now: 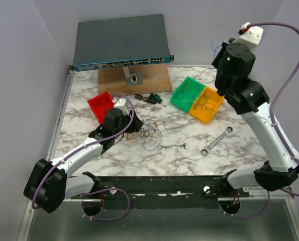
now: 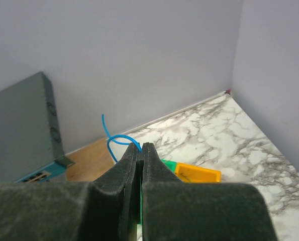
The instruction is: Untangle the cables
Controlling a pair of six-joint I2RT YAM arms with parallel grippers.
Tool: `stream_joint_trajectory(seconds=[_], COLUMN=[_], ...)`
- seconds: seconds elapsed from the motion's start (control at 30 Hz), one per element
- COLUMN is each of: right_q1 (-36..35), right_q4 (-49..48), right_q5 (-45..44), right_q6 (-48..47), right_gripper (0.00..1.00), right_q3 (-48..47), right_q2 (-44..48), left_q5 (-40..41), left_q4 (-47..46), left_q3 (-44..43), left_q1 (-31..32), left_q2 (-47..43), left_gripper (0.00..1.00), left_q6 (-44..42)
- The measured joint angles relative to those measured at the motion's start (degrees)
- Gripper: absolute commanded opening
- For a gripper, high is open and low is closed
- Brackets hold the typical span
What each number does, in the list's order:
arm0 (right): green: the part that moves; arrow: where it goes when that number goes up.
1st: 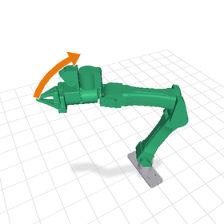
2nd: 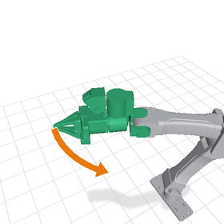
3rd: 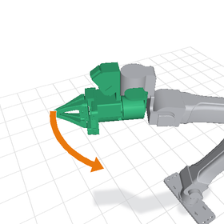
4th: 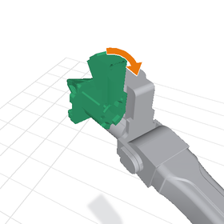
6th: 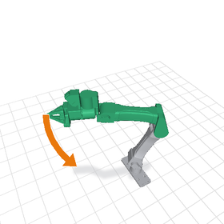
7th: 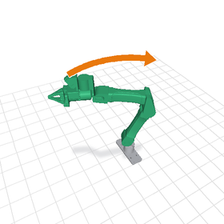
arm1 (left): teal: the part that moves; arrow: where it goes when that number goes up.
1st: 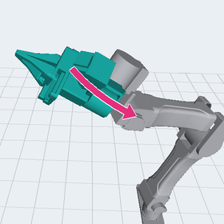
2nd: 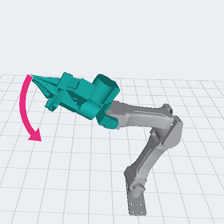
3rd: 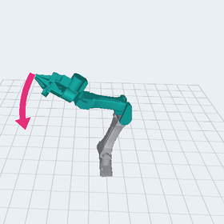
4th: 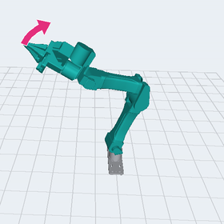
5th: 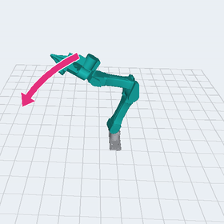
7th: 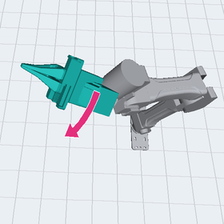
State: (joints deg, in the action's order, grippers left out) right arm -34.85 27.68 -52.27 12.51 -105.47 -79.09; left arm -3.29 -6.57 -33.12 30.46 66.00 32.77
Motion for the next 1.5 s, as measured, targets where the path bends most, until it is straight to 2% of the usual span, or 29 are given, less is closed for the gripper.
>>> stream_joint_trajectory(seconds=[0.17,0.33,0.6,0.83,1.0,1.17,1.33,1.5], right_q1=[6.8,13.6,15.5,17.5,18.1,18.5,18.8,20.0], right_q4=[-1.5,-1.6,-3.2,-1.7,1.7,1.4,5.9,8.9], right_q5=[2.0,6.7,13.3,14.6,13.0,12.4,7.4,2.5], right_q6=[0.6,4.3,11.0,18.6,23.9,23.9,27.1,29.4], right_gripper=[0.01,0.01,0.01,0.01,0.01,0.01,0.01,0.01], right_q3=[3.8,12.2,29.8,37.7,39.1,39.0,34.1,33.4], right_q2=[-0.7,-1.4,-2.4,-9.4,-9.5,-5.1,-5.3,-2.6], left_q5=[0.0,0.0,0.0,0.0,0.0,0.0,0.1,0.1], left_q4=[0.0,0.0,0.0,0.0,0.0,0.0,0.1,0.1], left_q3=[0.0,0.0,0.0,0.0,0.0,0.0,0.0,0.0], left_q1=[0.0,0.0,0.0,0.0,0.0,0.0,0.0,0.0], left_q2=[0.0,0.0,0.0,0.0,0.0,0.0,0.0,0.0], left_gripper=[0.54,0.54,0.53,0.53,0.53,0.53,0.53,0.53], left_q6=[0.0,-0.1,-0.2,-0.3,-0.3,-0.3,-0.3,-0.3])
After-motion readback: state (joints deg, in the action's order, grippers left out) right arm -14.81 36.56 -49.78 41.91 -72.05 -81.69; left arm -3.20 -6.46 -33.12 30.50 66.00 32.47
